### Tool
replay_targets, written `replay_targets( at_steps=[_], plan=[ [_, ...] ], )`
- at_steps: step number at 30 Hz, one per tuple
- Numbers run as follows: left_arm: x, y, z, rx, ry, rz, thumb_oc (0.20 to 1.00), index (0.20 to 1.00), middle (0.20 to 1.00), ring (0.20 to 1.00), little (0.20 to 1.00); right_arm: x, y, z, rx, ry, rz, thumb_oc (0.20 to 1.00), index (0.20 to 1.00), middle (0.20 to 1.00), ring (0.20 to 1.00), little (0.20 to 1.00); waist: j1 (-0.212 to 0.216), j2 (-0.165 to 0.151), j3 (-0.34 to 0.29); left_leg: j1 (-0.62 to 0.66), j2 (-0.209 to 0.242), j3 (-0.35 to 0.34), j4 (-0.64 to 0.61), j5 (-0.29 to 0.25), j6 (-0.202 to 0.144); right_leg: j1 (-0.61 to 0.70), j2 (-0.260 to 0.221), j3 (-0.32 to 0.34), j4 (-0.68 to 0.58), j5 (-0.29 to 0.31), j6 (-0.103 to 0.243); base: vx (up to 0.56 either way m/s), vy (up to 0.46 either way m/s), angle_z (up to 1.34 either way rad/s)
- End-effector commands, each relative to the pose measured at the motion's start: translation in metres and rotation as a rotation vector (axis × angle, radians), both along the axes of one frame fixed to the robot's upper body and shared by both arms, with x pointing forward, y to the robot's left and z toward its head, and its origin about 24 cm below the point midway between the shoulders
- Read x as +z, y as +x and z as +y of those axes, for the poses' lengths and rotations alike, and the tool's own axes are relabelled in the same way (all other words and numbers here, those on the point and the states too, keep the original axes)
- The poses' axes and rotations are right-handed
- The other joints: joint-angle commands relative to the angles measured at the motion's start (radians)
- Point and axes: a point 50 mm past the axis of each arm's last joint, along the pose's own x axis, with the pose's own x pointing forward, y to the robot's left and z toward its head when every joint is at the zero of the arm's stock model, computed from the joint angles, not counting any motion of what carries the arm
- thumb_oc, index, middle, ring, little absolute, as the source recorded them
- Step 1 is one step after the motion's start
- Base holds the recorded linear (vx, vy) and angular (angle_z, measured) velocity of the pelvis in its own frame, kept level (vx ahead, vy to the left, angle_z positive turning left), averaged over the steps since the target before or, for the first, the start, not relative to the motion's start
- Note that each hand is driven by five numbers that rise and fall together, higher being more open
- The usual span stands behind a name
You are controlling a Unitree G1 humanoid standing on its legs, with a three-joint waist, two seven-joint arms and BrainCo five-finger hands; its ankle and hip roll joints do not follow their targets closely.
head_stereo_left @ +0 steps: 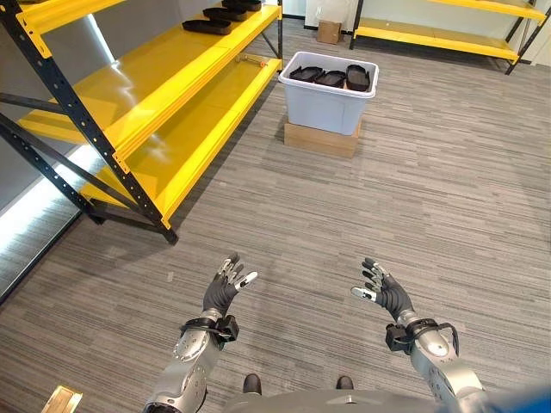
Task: Move parts from the plastic box to the shelf.
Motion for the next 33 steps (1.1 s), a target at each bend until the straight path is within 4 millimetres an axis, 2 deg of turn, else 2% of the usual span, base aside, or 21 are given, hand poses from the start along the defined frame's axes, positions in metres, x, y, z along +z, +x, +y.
replay_targets(
  at_steps=[1,33],
  plan=[
    [0.0176,0.0213,-0.0013,-0.011,0.008,-0.119,1.000,1.000,1.000,1.000,1.000,0.0122,0.0112,-0.0003,0.001,0.032,-0.078,1.000,1.000,1.000,1.000,1.000,0.011,0.054,-0.026,0.030,0.057,-0.007,0.012,-0.048,-0.022,0.015,-0.040,-0.050,0.012,-0.062,0.043,0.00,0.000,0.00],
    [0.0210,0.0235,-0.0050,-0.039,0.028,-0.129,1.000,1.000,1.000,1.000,1.000,0.0137,0.0122,-0.0009,-0.014,0.051,-0.073,1.000,1.000,1.000,1.000,1.000,0.009,0.057,-0.029,0.034,0.052,-0.013,0.012,-0.045,-0.018,0.022,-0.038,-0.045,0.011,-0.063,0.038,0.00,0.000,0.00]
  ],
)
